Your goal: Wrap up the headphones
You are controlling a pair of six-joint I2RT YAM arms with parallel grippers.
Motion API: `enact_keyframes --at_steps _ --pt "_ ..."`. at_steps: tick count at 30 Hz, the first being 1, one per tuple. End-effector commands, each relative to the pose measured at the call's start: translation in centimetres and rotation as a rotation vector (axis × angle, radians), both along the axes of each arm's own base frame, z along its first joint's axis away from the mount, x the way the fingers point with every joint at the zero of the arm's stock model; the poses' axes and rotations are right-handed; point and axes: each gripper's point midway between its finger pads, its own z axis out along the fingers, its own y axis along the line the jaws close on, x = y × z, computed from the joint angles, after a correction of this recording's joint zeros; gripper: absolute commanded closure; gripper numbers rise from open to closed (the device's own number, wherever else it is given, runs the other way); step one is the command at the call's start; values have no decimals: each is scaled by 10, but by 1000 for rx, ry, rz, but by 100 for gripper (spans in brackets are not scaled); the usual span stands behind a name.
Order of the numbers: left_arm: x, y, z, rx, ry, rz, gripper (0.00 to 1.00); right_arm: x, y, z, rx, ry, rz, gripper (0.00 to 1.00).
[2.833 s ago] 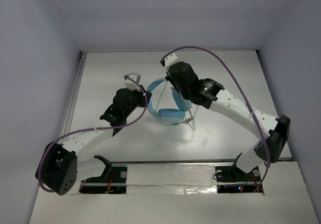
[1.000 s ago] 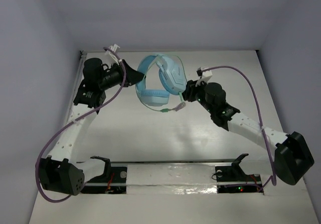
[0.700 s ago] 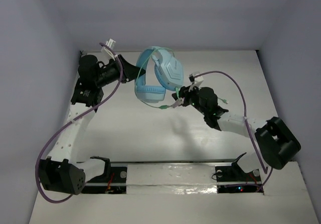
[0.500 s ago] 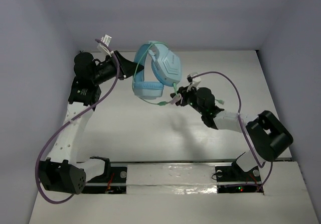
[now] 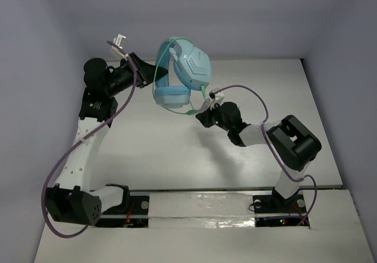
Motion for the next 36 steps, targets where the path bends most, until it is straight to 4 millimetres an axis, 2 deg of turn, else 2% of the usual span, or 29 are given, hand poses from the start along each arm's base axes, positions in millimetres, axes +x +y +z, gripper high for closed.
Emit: enact_keyframes --at_steps 1,2,3,4,5,6,7,8,10,11,14,16,17,18,21,22,24,26,27,28,29,34,36 --pt "-6 4 50 -81 -104 17 100 6 14 39 114 -84 42 90" --pt "-8 2 52 -86 -113 3 100 5 10 36 109 -82 27 88" --pt "-7 3 52 -88 -109 4 100 7 5 37 106 -89 -6 77" --pt "-6 4 52 -81 -120 16 100 7 1 47 105 -111 -22 68" --pt "-4 6 53 -70 -113 38 100 5 -4 42 77 -84 -36 65" --pt "-3 8 53 -46 -122 54 100 1 -12 53 78 -96 -54 64" --pt "-3 8 53 -46 -122 55 100 -3 -15 44 65 -79 -61 64" --pt "-1 9 52 -34 -123 64 100 -9 -21 54 72 -88 -67 65" --pt "0 9 51 -32 -121 69 100 -15 -30 51 56 -58 -93 69" --pt "1 9 51 -30 -123 72 100 -17 -33 57 62 -56 -103 70" --pt "3 8 49 -35 -119 65 100 -19 -43 43 19 0 -151 69" --pt "3 8 50 -39 -120 62 100 -15 -47 35 -10 2 -174 51" --pt "3 8 51 -39 -122 62 100 -9 -43 40 -19 -10 -170 45" --pt "1 8 53 -39 -127 62 100 -8 -43 23 -73 32 -165 40" --pt "1 8 55 -36 -126 64 100 5 -35 23 -91 26 -160 38" --pt "1 8 55 -36 -128 62 100 6 -34 15 -95 37 -161 37" --pt "-1 8 57 -37 -131 57 100 13 -29 13 -85 29 -162 34" --pt "-2 8 58 -37 -132 53 100 20 -26 1 -101 45 -169 33" --pt "-3 7 61 -37 -137 50 100 29 -24 7 -88 19 -188 33" --pt "-4 7 61 -38 -136 48 100 33 -22 6 -90 20 -196 33" --pt "-5 7 62 -35 -136 48 100 38 -25 0 -95 28 -207 33" --pt "-10 7 64 -21 -145 41 100 51 -30 -2 -107 -11 -261 34" --pt "-10 8 63 -17 -144 41 100 48 -31 2 -103 -14 -257 40"
